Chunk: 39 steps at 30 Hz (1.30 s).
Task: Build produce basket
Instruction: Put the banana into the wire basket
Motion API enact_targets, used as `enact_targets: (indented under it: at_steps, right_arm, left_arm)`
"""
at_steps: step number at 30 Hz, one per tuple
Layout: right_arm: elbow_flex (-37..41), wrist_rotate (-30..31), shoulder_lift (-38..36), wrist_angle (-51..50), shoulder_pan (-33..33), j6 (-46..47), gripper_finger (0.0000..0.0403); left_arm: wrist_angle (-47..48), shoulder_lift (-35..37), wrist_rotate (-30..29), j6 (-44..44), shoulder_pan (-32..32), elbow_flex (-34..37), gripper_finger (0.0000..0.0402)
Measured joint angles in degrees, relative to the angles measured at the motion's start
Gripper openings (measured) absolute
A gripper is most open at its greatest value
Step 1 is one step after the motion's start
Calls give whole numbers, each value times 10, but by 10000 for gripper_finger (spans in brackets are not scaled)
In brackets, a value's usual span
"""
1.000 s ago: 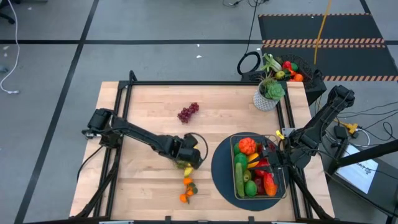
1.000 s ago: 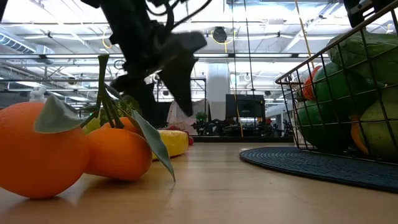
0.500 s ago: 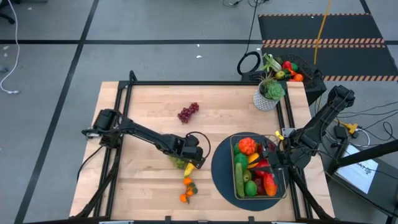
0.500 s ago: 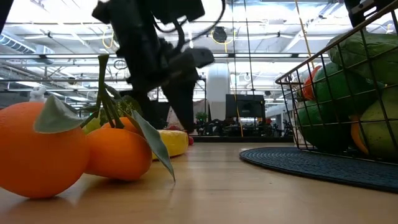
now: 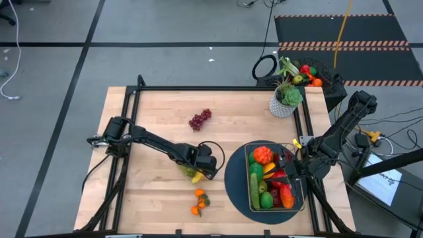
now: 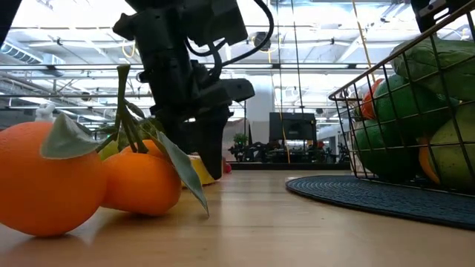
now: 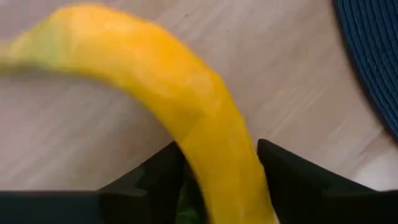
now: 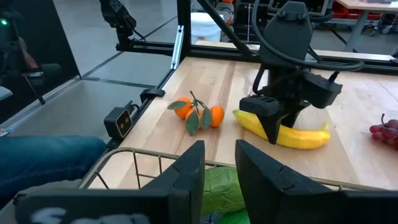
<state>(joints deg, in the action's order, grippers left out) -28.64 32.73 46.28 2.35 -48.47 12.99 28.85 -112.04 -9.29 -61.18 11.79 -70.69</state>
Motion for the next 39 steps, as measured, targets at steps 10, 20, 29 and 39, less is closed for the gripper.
enact_targets:
  at_steps: [10, 20, 29, 39]
  right_arm:
    - [0, 2, 0, 2, 0, 3, 82]
    - [0, 144, 6, 26, 1, 92, 82]
    - [0, 195, 78, 195, 30, 76, 94]
    - [0, 96, 203, 437, 147, -53, 210]
  left_arm:
    - [-29, 61, -29, 66, -5, 1, 133]
    - [-192, 142, -93, 233, 15, 0, 145]
    - [-351, 146, -201, 445, 51, 0, 143]
    - [-368, 146, -372, 578, 92, 0, 143]
